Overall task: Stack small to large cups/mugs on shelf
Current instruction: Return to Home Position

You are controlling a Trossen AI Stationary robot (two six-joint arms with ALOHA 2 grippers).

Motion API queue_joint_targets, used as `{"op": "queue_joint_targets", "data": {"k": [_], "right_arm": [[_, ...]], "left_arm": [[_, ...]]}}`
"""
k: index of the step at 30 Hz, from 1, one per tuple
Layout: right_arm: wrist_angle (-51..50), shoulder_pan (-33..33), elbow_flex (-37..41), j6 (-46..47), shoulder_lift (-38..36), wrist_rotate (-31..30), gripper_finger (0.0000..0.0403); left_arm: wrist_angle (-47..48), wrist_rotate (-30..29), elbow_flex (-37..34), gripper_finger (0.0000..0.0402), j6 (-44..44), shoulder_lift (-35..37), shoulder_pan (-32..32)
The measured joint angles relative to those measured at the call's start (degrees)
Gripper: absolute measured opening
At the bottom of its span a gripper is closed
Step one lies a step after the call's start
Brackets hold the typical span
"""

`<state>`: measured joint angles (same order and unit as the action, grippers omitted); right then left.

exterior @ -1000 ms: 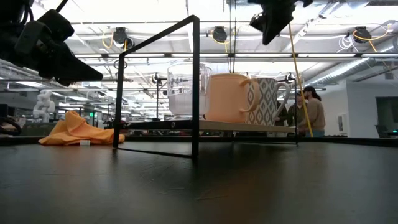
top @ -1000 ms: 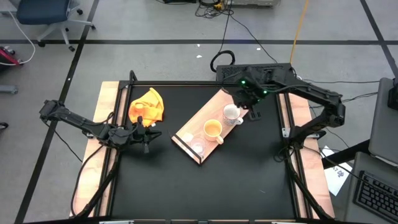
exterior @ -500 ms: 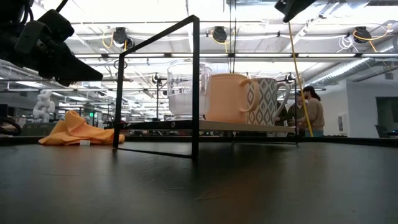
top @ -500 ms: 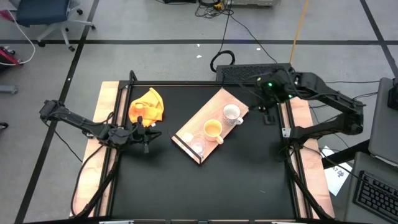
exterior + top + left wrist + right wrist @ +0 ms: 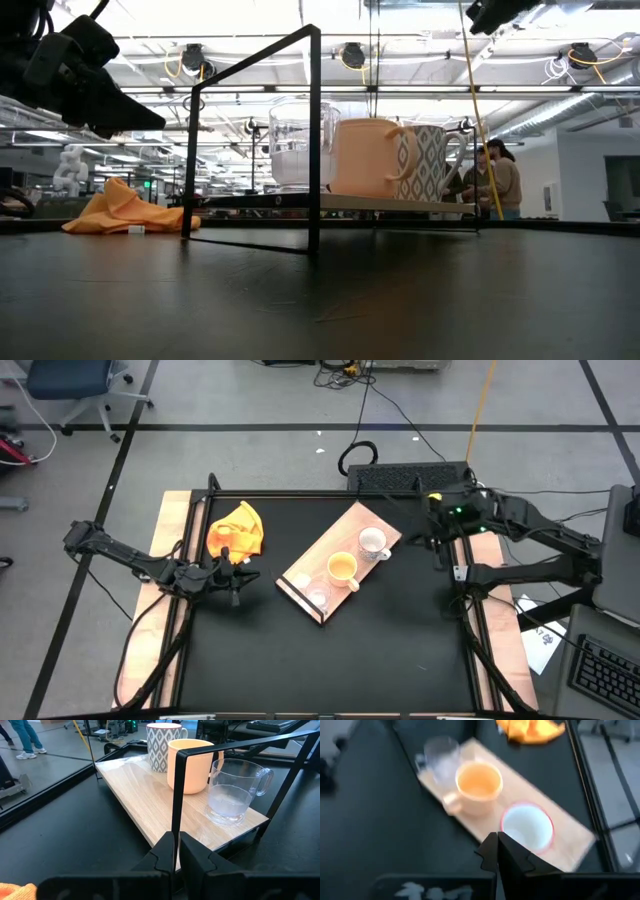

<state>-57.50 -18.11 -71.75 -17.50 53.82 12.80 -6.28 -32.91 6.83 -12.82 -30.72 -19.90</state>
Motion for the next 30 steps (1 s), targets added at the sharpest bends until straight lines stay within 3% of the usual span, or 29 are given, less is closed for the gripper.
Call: {"op": "queue_joint_targets", "data": {"k": [13,21,30], "right_arm": [[20.48,2.16,22.60,10.30,-14.22,2.51,0.0000],[25.35,4.23,29.23,12.43,-20.54,2.53,0.0000],[43.25,7.25,40.34,16.93,-25.68,2.57,0.0000]], "left_arm": [[0.02,0.02,0.00,0.0031,-0.33,0.00,0.00],[0.00,0.02,0.00,0.0031,0.57,-0.01,0.00],[-2.30,0.02,0.00,0.0031,1.07,-0.02,-0.02]]}}
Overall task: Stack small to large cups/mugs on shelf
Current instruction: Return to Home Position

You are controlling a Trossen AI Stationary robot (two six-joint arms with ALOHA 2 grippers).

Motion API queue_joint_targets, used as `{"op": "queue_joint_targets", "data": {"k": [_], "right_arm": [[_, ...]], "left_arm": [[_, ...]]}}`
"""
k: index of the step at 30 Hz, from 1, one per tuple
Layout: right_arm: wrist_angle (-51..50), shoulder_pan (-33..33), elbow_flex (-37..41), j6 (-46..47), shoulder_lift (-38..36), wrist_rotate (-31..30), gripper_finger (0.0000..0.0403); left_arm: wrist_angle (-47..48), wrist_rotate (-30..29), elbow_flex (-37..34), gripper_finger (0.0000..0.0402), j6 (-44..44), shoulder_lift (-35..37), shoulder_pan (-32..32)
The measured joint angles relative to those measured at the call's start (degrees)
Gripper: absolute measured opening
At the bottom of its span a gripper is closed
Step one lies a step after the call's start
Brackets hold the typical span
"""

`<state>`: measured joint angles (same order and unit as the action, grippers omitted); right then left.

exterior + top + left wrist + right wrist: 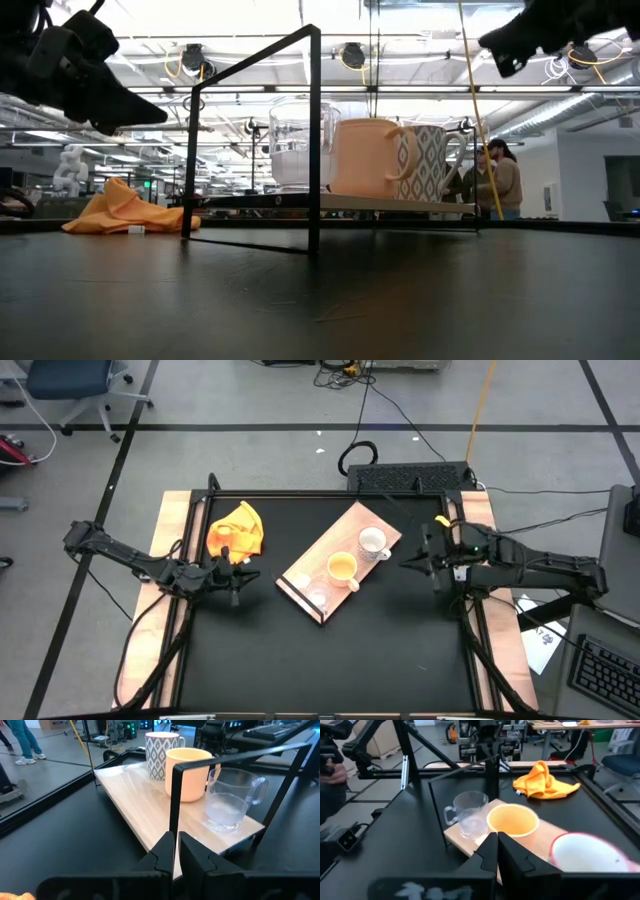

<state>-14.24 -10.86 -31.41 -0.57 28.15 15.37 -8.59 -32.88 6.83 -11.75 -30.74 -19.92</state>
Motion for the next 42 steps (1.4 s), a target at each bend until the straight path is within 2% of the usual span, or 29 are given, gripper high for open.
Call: {"op": "queue_joint_targets", "data": {"k": [12,18,22,25,29,33,35,38,42], "right_arm": [[16.58,3.99,14.91,2.23,-3.30,-0.01,0.0000],[17.58,4.14,17.96,0.11,-5.60,-0.01,0.0000],[17.88,4.14,19.49,-0.25,-7.30,-0.01,0.0000],[17.88,4.12,20.06,-0.17,-8.44,-0.01,0.0000],[18.17,4.12,20.12,-0.62,-9.61,-0.04,0.0000],[18.96,4.12,20.12,-2.01,-10.15,-0.04,0.0000],[18.92,4.12,20.12,-2.36,-10.15,-0.04,0.0000],[18.89,4.12,20.12,-2.72,-10.15,-0.05,0.0000],[18.36,4.12,20.12,-3.07,-10.15,-0.06,0.0000]], "left_arm": [[-4.39,0.01,0.00,0.0031,3.29,0.00,0.02],[-13.01,-0.11,0.00,0.0031,12.14,0.02,0.02],[-12.95,-0.09,0.02,0.0031,19.23,0.00,0.04],[-12.62,0.34,0.02,0.0031,20.36,-0.04,0.44],[-12.83,2.72,0.02,0.0031,19.14,-0.02,3.58],[-12.73,2.71,0.02,0.0031,16.77,0.00,10.53],[-12.76,5.32,0.02,0.0031,15.63,0.00,14.34],[-12.75,12.20,0.02,0.0031,15.26,0.00,18.94],[-13.03,18.91,0.02,0.0031,14.64,0.60,22.14]]}}
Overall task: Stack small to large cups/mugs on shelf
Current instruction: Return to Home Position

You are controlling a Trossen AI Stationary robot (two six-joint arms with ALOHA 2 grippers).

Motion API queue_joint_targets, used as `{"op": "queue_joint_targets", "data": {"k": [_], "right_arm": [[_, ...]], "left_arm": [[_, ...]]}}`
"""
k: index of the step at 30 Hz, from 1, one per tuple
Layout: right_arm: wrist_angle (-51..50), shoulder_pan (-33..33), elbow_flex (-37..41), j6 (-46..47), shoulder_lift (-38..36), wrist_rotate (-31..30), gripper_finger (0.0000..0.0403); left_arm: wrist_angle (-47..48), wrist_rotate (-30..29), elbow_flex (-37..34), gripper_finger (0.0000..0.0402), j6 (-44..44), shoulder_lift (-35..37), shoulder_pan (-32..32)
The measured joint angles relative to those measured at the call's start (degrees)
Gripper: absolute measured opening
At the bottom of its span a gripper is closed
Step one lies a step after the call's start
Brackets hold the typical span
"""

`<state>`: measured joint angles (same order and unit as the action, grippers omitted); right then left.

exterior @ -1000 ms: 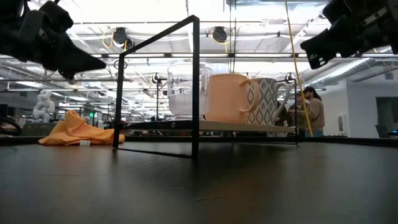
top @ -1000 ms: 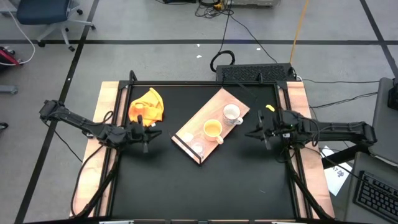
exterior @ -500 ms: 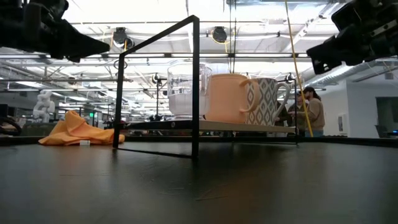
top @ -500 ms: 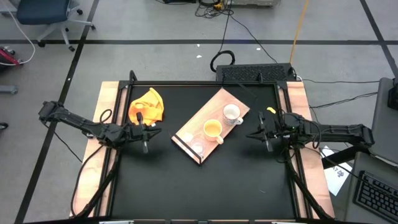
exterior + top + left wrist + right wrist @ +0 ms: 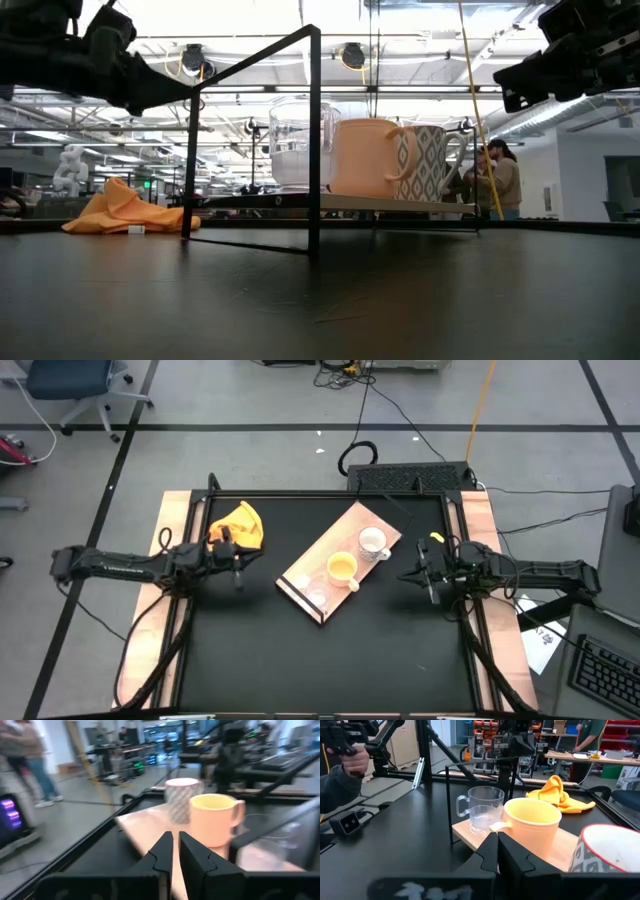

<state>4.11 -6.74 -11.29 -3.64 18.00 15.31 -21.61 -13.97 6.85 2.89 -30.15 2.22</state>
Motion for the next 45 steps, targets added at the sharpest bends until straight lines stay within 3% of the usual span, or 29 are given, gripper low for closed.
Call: {"op": "queue_joint_targets", "data": {"k": [6,17,32,39,45], "right_arm": [[-1.39,0.00,0.00,1.10,-0.28,0.02,0.0000],[-3.09,0.00,0.00,2.41,-5.33,1.48,0.0000],[-9.60,0.09,-0.02,6.55,-11.38,2.42,0.0000],[-10.06,0.11,0.03,7.10,-13.93,4.54,0.0000],[-8.25,0.11,4.48,7.76,-16.06,4.54,0.0000]], "left_arm": [[-0.84,8.19,0.00,0.0031,-0.01,2.11,-0.22],[11.91,4.63,0.00,0.0031,-1.70,11.52,-1.33],[21.02,6.63,-0.02,0.0031,-2.95,19.68,-5.48],[23.30,10.69,-0.02,0.0031,-4.92,22.13,-8.26],[23.21,11.40,-0.02,0.0031,-4.56,23.20,-10.97]]}}
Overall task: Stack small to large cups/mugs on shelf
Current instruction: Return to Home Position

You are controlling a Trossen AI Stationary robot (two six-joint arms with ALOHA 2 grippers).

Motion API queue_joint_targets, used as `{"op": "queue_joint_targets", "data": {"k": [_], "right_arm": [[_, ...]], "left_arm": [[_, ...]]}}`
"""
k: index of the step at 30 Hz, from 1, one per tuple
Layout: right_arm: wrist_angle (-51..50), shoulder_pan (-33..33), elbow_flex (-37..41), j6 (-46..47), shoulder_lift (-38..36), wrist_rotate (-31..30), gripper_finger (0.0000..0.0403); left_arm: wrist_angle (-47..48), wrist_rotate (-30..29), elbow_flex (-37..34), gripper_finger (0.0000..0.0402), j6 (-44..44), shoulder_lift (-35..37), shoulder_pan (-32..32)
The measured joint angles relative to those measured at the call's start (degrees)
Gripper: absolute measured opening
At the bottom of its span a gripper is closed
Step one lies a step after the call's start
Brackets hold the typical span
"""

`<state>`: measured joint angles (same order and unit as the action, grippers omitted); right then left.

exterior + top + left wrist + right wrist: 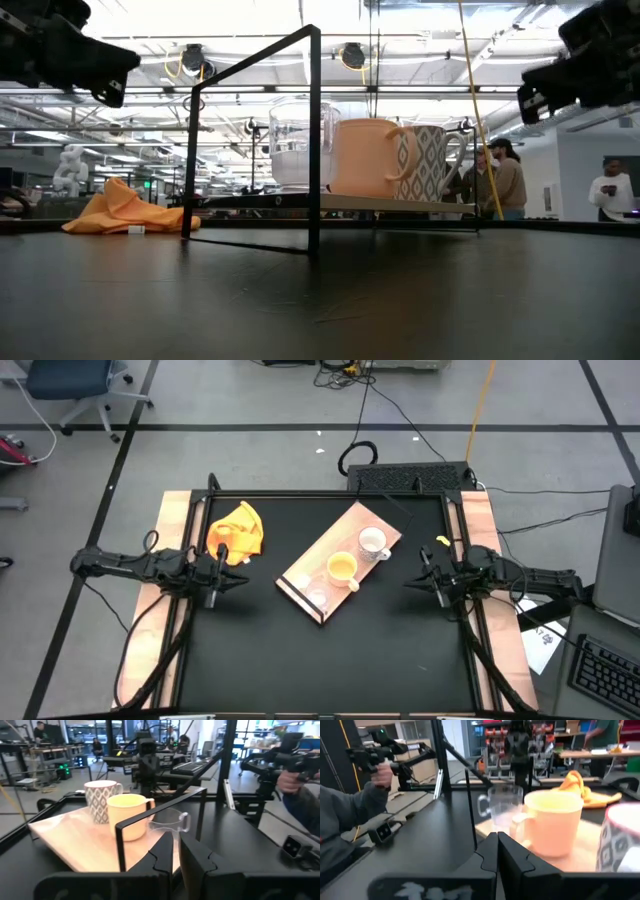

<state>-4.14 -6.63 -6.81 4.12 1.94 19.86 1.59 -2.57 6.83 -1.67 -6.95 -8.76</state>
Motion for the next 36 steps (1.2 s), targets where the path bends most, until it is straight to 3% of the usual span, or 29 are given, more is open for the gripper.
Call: {"op": "queue_joint_targets", "data": {"k": [8,15,20,25,36], "right_arm": [[9.33,0.00,5.06,3.08,-1.47,0.00,0.0000],[8.92,0.00,5.20,2.29,-1.43,0.01,0.0000],[8.83,0.00,5.27,1.45,-1.43,0.02,0.0000],[8.82,0.00,5.31,1.36,-1.43,0.01,0.0000],[8.74,0.00,5.34,1.22,-1.41,0.02,0.0000]], "left_arm": [[-0.37,-0.73,0.00,0.0031,-0.13,-0.03,-2.28],[0.26,-1.00,0.00,0.0031,-1.31,-0.03,-3.49],[0.60,-5.30,-2.85,0.0031,-0.63,-0.06,-3.89],[-3.93,-5.13,-6.20,0.0031,-1.39,-0.07,-3.87],[-3.78,-4.50,-6.19,0.0031,-1.09,-0.08,-3.87]]}}
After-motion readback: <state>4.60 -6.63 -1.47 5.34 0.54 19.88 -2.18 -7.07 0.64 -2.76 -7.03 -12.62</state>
